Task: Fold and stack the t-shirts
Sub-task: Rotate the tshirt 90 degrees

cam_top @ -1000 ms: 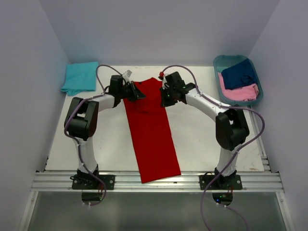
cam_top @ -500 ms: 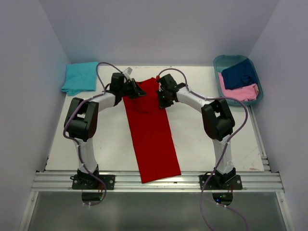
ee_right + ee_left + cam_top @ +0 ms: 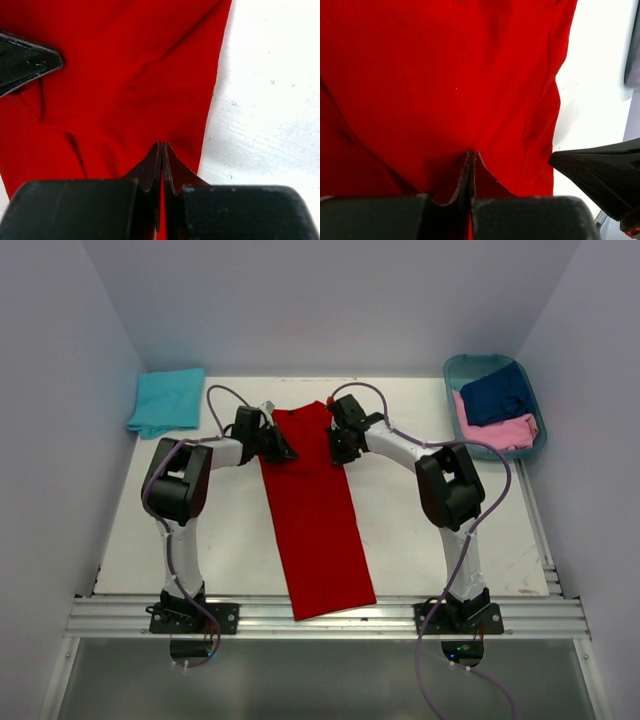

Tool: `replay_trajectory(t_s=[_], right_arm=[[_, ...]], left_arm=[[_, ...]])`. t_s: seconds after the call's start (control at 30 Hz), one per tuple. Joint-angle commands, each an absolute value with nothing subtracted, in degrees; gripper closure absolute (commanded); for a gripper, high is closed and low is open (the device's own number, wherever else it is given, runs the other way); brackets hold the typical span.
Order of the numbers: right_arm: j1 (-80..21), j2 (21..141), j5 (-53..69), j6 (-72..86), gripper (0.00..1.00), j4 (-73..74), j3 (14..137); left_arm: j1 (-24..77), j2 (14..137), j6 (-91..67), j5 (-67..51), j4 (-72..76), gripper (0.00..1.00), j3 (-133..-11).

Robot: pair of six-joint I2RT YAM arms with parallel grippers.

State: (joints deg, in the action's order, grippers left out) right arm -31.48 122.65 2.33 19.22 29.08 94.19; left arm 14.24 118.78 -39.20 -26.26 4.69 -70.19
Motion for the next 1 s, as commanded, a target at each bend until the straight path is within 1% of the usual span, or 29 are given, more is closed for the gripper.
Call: replay_trajectory(t_s=[0.0,0.13,0.33,0.47,0.83,0.97], right_arm=[[-31.55,122.7,0.88,20.21,1.0,28.39,93.96],[-31.55,123.22,0.18,20.3,1.0,28.39,93.6],[-31.55,125.06,0.18,20.83,1.0,28.3,93.52],[-31.55,126.47,0.44,21.01,1.0,28.04,93.6],[-31.47,126.04,0.18,21.09,1.0,28.39,93.43],[-31.38,125.86,0.18,21.09,1.0,28.65,93.08]], left_arm=[[12.75,119.0,-37.0,-25.14,4.13,1.0,-69.26],[12.57,116.64,-36.56,-25.58,3.52,1.0,-67.42],[12.57,108.3,-35.86,-25.49,2.64,1.0,-63.29],[12.48,105.3,-35.86,-26.45,2.81,1.0,-60.47],[10.46,107.66,-36.12,-27.51,5.09,1.0,-53.88],[9.67,106.79,-36.56,-28.12,6.06,1.0,-51.69]])
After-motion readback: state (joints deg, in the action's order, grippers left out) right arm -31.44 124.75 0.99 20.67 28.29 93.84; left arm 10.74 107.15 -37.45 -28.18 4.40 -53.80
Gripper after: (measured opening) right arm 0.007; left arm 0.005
